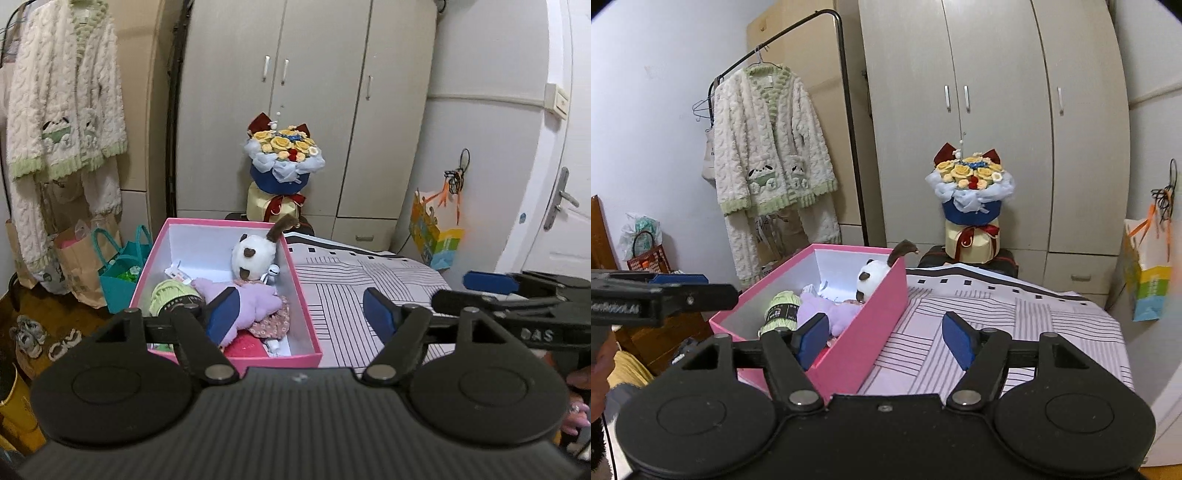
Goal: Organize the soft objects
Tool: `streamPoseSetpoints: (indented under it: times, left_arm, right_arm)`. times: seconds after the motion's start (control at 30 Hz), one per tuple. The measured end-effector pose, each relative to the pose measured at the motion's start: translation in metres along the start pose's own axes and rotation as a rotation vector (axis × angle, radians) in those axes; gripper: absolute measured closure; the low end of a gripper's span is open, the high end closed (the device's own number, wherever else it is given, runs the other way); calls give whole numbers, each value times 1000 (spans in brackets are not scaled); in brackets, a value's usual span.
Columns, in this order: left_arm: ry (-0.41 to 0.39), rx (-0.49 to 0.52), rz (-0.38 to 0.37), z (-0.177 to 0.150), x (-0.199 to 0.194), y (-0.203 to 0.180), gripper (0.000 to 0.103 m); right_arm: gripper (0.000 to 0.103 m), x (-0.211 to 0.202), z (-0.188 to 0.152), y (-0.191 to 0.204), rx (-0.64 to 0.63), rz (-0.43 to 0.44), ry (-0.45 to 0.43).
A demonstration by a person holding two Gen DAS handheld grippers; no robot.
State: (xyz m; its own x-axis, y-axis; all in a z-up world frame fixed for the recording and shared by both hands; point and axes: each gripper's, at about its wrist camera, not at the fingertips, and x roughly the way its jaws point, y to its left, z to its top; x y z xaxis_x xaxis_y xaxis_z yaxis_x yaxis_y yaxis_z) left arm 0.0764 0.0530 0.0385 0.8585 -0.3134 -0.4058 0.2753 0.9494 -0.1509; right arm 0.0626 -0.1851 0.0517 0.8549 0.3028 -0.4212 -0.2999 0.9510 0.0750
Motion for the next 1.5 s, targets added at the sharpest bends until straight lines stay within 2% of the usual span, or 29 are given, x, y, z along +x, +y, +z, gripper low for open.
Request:
streamPoseSetpoints:
  times: [0.23,0.3,0.43,0.57,0.77,0.97,1.17,1.5]
  left_arm:
    - [-22,30,0,-9,-17,-16,28]
    - [-19,52,3,-12,-20,-21,25]
    - [-12,93,30,-16,-22,-28,11]
    - [6,108,48,-18,-22,-33,0]
    - [38,132,87,-23,-20,-40,0]
    - [57,118,108,-26,-24,-41,0]
    - [14,127,99,-29,-29,-43,0]
    - [-13,126,107,-35,-26,-40,0]
  right_arm:
    - [21,-30,-9,-1,-17,-41,0]
    - [15,-35,-12,-3,-6,-52,1]
    - [12,-41,-16,-10,33,-38,29]
    - [0,-46,-20,-10,41,-63,45]
    - [0,-47,-23,0,30,-191,121]
    - [0,-56,-29,-5,83,-186,110]
    - [0,-65,-35,-4,85,-174,76]
    - [0,-68,-47,4,111,-242,10]
